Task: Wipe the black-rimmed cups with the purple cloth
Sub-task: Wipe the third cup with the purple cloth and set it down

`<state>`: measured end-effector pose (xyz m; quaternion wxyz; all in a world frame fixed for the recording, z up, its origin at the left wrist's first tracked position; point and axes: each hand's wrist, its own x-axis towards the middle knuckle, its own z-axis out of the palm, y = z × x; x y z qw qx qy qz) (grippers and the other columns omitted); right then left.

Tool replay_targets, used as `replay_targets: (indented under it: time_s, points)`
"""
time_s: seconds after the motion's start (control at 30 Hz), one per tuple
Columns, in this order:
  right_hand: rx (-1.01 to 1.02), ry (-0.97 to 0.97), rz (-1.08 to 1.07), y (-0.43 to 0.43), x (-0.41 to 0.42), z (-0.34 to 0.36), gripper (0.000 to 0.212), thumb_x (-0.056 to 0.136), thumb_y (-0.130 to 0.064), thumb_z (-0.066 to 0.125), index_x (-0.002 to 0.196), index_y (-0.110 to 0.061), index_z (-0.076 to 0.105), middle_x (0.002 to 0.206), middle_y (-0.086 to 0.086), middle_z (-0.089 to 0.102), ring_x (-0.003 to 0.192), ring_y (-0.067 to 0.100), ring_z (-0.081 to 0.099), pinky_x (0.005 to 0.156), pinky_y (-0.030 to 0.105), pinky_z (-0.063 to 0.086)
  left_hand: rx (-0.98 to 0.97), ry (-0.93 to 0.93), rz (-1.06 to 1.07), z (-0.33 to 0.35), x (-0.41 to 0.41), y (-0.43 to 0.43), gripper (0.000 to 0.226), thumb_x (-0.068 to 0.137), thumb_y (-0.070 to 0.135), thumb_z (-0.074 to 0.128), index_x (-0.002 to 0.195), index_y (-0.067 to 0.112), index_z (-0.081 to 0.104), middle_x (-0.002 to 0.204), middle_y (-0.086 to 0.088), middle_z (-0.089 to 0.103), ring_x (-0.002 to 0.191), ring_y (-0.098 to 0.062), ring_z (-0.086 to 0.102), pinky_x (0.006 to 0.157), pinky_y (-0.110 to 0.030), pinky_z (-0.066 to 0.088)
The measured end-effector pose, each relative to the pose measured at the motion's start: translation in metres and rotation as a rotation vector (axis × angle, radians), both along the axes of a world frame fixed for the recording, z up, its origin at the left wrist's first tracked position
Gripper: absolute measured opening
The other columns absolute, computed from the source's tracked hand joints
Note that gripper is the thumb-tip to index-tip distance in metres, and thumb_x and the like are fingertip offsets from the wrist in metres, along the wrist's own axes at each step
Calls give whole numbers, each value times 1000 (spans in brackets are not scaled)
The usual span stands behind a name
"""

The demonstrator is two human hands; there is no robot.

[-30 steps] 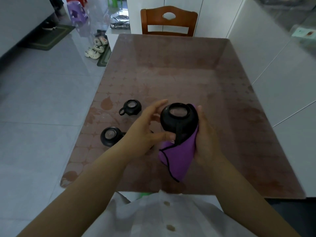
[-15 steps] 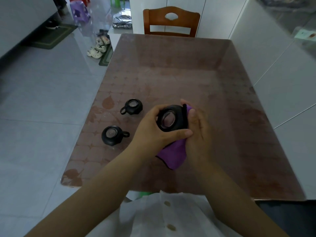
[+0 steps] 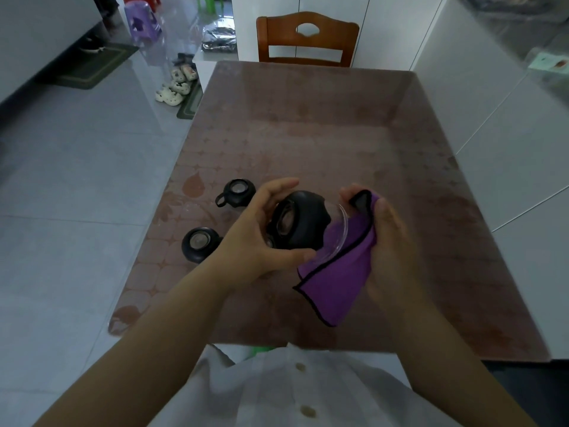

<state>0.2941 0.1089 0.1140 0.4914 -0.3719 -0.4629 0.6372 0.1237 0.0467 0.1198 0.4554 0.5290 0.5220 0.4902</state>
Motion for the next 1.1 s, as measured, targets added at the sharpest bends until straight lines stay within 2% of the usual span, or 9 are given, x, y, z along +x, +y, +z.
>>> replay_targets:
  time_s: [0.1,0.23,0.33,0.4,0.5,0.57,0.73,0.9,1.1]
  points:
    - [128,-48,78,-7,0,12,32,90,-38,40,105,-27,66,110,-11,69,114,6,58,102,29,42,23,18,-8,-1,-2,1,90,60,18,81,136,27,35,130,8,50,118,-10,56,95,-32,52]
    - [487,-403,237,-16,-14,19,27,92,-33,47,118,-32,54,133,-5,50,124,1,45,99,16,41,86,33,16,-2,2,3,92,60,16,80,137,27,32,128,-5,53,117,-20,58,95,-40,53]
    - [378,-296,250,-18,-18,15,37,88,-33,53,125,-36,46,129,-13,50,118,-5,49,92,15,44,112,8,12,-1,2,3,93,61,13,79,138,30,30,127,-7,54,117,-21,58,96,-39,51]
    - [257,-149,298,-17,-15,9,39,89,-36,49,128,-33,46,128,-13,52,118,-1,52,93,19,45,118,-11,-23,-2,-1,2,96,62,9,79,140,27,27,129,-7,53,120,-21,56,99,-40,49]
    - [237,-98,383,-19,-8,4,55,84,-58,52,132,-33,45,138,1,49,130,17,45,107,42,37,96,-96,-113,-1,-4,1,98,64,2,75,144,22,22,132,-8,51,122,-25,55,99,-39,48]
    - [297,-140,423,-20,-7,6,63,78,-65,52,133,-38,38,139,1,47,131,15,43,109,41,36,68,-162,-160,0,-5,1,95,66,3,72,144,20,21,132,-8,48,119,-24,55,95,-36,50]
    - [496,-222,253,-23,-18,8,57,84,-61,41,133,-36,26,121,1,50,114,-2,51,96,13,40,-1,-209,-161,0,2,4,100,62,28,84,139,13,22,126,-4,43,108,-8,59,87,-23,51]
    - [582,-297,109,-19,-13,-4,58,88,-59,40,137,-29,26,128,11,49,117,12,52,97,21,44,-139,-181,-10,-10,11,6,98,41,68,80,121,24,44,122,-6,58,107,-16,64,85,-26,54]
    - [850,-476,1,-20,-12,-12,49,94,-51,36,135,-23,33,130,14,36,119,8,40,99,12,35,-199,-276,-112,-5,15,2,70,59,58,72,121,38,47,119,8,62,107,-3,63,82,-16,51]
